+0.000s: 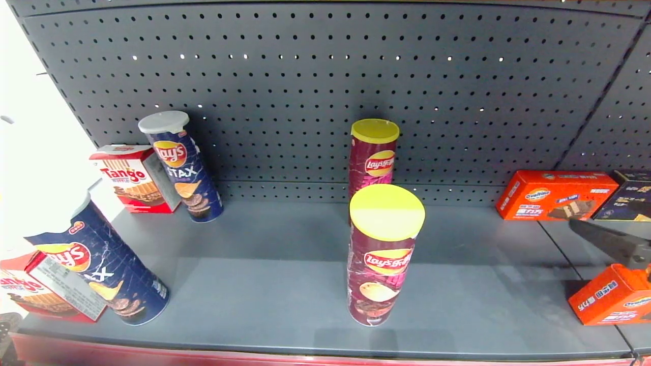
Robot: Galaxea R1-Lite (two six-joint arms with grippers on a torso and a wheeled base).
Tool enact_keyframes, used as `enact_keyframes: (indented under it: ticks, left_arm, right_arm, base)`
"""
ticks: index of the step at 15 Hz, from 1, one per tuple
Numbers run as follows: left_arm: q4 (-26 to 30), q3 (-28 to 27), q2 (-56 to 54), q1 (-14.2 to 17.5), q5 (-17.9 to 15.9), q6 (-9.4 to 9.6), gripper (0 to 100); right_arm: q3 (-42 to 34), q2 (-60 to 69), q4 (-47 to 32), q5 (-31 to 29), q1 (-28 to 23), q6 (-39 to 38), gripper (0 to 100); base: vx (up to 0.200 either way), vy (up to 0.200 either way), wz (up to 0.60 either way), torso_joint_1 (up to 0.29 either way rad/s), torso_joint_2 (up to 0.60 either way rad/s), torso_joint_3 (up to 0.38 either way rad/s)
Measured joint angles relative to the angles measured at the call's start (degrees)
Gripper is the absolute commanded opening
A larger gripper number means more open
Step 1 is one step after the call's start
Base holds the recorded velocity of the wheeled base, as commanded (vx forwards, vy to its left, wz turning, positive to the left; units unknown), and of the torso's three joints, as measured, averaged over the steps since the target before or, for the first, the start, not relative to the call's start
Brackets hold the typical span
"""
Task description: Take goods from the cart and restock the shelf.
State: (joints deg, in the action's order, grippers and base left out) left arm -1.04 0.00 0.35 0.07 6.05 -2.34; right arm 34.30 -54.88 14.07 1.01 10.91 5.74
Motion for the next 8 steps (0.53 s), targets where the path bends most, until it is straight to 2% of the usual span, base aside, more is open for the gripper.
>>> enact_keyframes:
  ticks: [4, 8]
  left_arm:
    - [0.0, 0.0, 0.0, 0.0, 0.0, -0.01, 100]
    - [0.0, 0.0, 0.0, 0.0, 0.0, 0.02, 100]
  right_arm:
    - [-9.4, 18.5, -1.5, -1.6, -6.3, 0.2, 100]
    - [-17.2, 37.6, -12.9, -1.7, -10.2, 0.3, 100]
  base:
    - [0.000, 0.000, 0.00, 0.000, 0.00, 0.000]
    - [0.000, 0.000, 0.00, 0.000, 0.00, 0.000]
